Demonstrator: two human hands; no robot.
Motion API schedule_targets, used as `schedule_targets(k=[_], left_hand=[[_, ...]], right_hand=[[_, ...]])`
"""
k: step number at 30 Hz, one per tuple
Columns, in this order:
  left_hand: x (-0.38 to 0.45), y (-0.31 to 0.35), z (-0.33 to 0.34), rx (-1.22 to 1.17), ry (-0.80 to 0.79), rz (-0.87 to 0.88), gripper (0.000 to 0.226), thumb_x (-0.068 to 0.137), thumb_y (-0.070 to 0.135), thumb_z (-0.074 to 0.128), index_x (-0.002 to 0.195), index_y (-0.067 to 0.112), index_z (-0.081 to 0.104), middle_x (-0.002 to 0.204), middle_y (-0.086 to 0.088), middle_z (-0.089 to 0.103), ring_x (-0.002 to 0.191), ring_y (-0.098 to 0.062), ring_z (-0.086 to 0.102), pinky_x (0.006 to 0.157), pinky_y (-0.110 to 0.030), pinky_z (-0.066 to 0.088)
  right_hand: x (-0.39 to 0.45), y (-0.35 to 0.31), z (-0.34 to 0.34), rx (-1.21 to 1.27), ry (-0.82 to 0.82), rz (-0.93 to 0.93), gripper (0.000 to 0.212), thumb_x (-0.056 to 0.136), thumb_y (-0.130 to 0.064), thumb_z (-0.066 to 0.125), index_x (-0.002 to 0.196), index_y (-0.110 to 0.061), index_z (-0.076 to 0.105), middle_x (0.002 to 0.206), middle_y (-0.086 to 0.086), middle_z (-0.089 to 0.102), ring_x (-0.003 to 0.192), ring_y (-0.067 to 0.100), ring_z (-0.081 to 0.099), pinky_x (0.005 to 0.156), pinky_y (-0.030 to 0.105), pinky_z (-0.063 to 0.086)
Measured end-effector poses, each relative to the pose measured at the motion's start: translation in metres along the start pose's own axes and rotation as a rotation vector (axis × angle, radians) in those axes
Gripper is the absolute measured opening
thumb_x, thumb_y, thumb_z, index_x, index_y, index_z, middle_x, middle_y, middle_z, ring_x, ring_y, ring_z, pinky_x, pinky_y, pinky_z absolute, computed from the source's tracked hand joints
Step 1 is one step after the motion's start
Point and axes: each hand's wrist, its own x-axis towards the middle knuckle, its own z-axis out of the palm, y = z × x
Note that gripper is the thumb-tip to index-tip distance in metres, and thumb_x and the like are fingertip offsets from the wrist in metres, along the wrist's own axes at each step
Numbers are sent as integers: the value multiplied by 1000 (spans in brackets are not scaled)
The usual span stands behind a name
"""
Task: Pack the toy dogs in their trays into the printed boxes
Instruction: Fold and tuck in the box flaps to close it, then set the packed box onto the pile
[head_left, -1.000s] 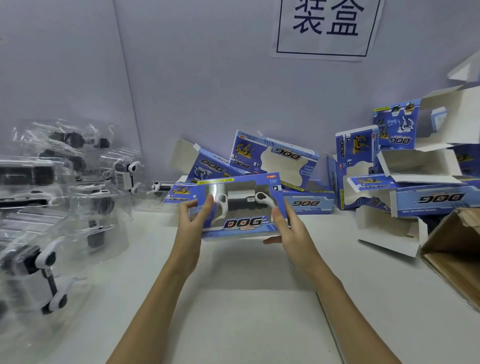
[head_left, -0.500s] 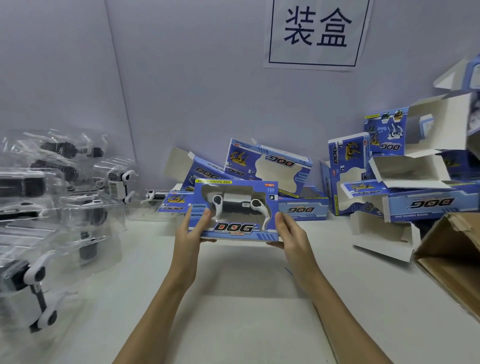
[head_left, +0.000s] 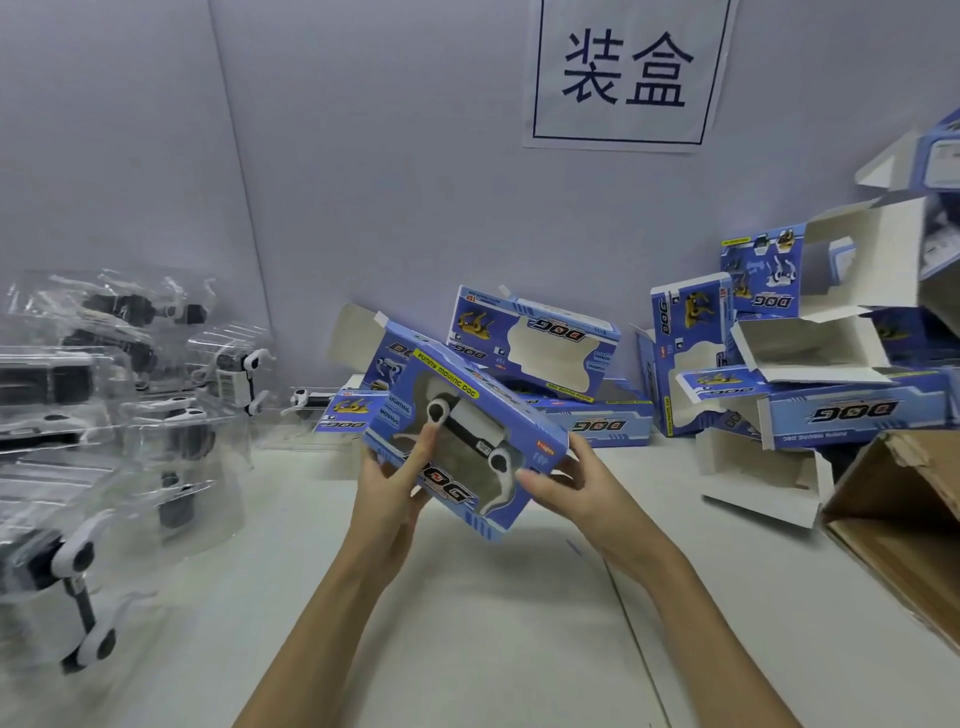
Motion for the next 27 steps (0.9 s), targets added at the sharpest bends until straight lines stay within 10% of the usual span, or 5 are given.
schedule_targets(k=[7,14,19,27], left_hand=[[2,3,-1,40,67,-6,69,89,69,51,144,27,52,113,-5,77,94,-20,76,84,-38,57],[5,3,-4,94,10,-122,67,103,64,31,119,13,71,117,-13,76,95,-36,72,86,-50,54],[2,1,-1,133,-41,-139,72,105,62,30,113,3,71,110,-12,78,86,-35,69,81,-49,53],[1,-3,7,255,23,-107,64,108,54,35,104,6,77,96,-8,79,75,-28,69,70,-40,55]], right_hand=[[-15,-29,-15,138,29,6,41,92,-27,81,127,-10,67,121,24,72,103,36,71,94,55,61],[-49,-40,-45,775,689,-466,31,89,-33,77,115,-19,70,120,13,74,111,28,73,93,36,61],[-45,-57,-117,786,1137,-445,76,85,-43,83,140,0,51,132,14,69,115,18,72,89,30,62],[-2,-23,-77,-5,668,-114,3,95,-13,76,97,-13,74,87,6,80,82,19,76,86,41,64]])
